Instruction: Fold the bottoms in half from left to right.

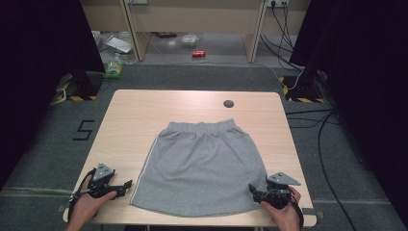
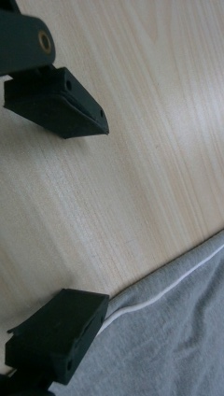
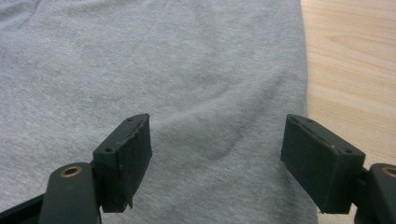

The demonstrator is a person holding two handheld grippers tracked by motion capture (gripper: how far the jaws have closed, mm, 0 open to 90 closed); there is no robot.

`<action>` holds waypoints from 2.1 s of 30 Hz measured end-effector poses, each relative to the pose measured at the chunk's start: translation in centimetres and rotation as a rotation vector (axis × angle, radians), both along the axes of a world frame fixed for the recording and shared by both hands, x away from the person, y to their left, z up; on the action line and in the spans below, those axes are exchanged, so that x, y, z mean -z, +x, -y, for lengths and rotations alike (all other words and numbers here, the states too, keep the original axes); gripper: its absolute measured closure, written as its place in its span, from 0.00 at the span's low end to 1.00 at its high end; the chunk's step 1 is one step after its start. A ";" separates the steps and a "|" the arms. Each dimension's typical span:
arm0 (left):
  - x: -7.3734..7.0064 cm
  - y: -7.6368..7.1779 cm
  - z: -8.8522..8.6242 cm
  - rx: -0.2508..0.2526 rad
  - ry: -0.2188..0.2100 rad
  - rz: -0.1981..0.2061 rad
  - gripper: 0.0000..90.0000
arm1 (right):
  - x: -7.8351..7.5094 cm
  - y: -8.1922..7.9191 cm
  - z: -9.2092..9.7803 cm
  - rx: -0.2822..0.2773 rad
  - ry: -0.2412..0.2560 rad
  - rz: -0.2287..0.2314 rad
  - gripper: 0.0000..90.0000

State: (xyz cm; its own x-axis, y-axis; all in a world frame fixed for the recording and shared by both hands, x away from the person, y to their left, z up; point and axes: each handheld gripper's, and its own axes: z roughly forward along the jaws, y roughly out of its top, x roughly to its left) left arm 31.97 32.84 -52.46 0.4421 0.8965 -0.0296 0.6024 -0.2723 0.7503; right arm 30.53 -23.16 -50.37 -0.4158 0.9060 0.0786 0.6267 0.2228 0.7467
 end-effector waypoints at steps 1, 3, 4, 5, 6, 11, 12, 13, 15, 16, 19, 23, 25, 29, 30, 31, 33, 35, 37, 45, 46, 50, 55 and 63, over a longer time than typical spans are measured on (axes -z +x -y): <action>0.0 0.0 0.0 0.000 0.000 0.000 0.17 | 0.0 0.0 0.0 0.000 0.000 0.002 0.27; 0.0 0.0 0.0 0.001 -0.002 0.000 0.17 | 0.0 0.0 0.0 0.001 0.000 0.001 0.27; 0.0 0.0 0.0 0.001 -0.003 0.000 0.17 | 0.0 0.0 0.0 0.000 0.000 0.002 0.28; 0.0 0.0 0.0 0.001 -0.003 0.000 0.17 | 0.0 0.0 0.0 0.002 0.001 0.001 0.27; 0.0 0.0 0.0 0.001 -0.001 0.000 0.17 | 0.0 0.0 0.0 0.002 0.001 0.001 0.27; -0.1 0.3 0.0 -0.009 -0.001 -0.003 0.18 | 0.0 0.1 0.0 0.000 -0.003 0.004 0.28; -0.2 0.5 0.0 -0.009 -0.003 -0.010 0.18 | 0.0 0.1 0.0 0.001 -0.002 0.004 0.28; -0.3 0.6 0.0 -0.012 -0.017 -0.011 0.19 | 0.0 0.1 0.0 0.002 -0.002 0.005 0.28; -0.8 1.1 0.1 -0.015 -0.046 -0.012 0.20 | 0.0 0.1 -0.2 0.003 0.000 0.006 0.28; -0.9 1.3 0.1 -0.018 -0.056 -0.013 0.20 | -0.1 0.1 -0.3 0.001 0.002 0.004 0.28; -1.8 2.6 0.3 -0.032 -0.085 -0.008 0.20 | -0.1 0.1 -0.4 -0.003 0.001 0.008 0.28; -2.6 4.9 0.8 -0.029 -0.119 -0.023 0.20 | -0.2 0.1 -0.4 0.002 0.005 0.011 0.28; -3.0 5.8 1.1 -0.026 -0.124 -0.024 0.21 | -0.2 0.0 -0.4 0.003 0.006 0.011 0.28; -3.6 7.2 1.7 -0.033 -0.138 -0.026 0.22 | -0.2 0.1 -0.4 -0.005 0.002 0.011 0.28; -3.7 7.4 1.8 -0.033 -0.138 -0.026 0.22 | -0.1 0.1 -0.5 -0.008 0.001 0.012 0.28; -3.7 7.4 1.8 -0.033 -0.138 -0.026 0.22 | -0.1 0.1 -0.5 -0.008 0.001 0.012 0.28; -3.9 8.2 2.3 -0.037 -0.141 -0.032 0.23 | -0.1 0.1 -0.6 -0.014 0.000 0.011 0.28; -4.0 8.5 2.4 -0.040 -0.147 -0.031 0.23 | -0.1 0.1 -0.6 -0.015 -0.001 0.011 0.28; -4.0 9.0 2.6 -0.042 -0.154 -0.031 0.26 | -0.1 0.1 -0.7 -0.015 -0.001 0.007 0.28; -4.4 11.7 4.0 -0.033 -0.206 -0.047 0.32 | 0.0 0.2 -0.8 -0.020 -0.002 0.006 0.28; -4.4 12.0 4.2 -0.030 -0.208 -0.052 0.33 | 0.0 0.2 -0.8 -0.021 -0.001 0.006 0.28; -4.3 13.0 4.8 -0.029 -0.219 -0.073 0.34 | 0.0 0.2 -0.8 -0.018 -0.001 0.004 0.28; -4.3 14.2 5.3 -0.042 -0.233 -0.076 0.36 | 0.0 0.2 -0.7 -0.021 -0.002 0.004 0.28; -4.0 15.5 5.9 -0.040 -0.244 -0.100 0.37 | 0.2 0.3 -0.8 -0.023 -0.001 -0.003 0.28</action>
State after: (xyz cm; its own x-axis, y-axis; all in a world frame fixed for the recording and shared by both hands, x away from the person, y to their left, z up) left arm 47.50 26.92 -48.44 0.3905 0.8743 -0.2884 0.6833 -0.0652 0.7273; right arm 30.88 -22.38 -50.53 -0.4366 0.8962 0.0789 0.6236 0.2383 0.7445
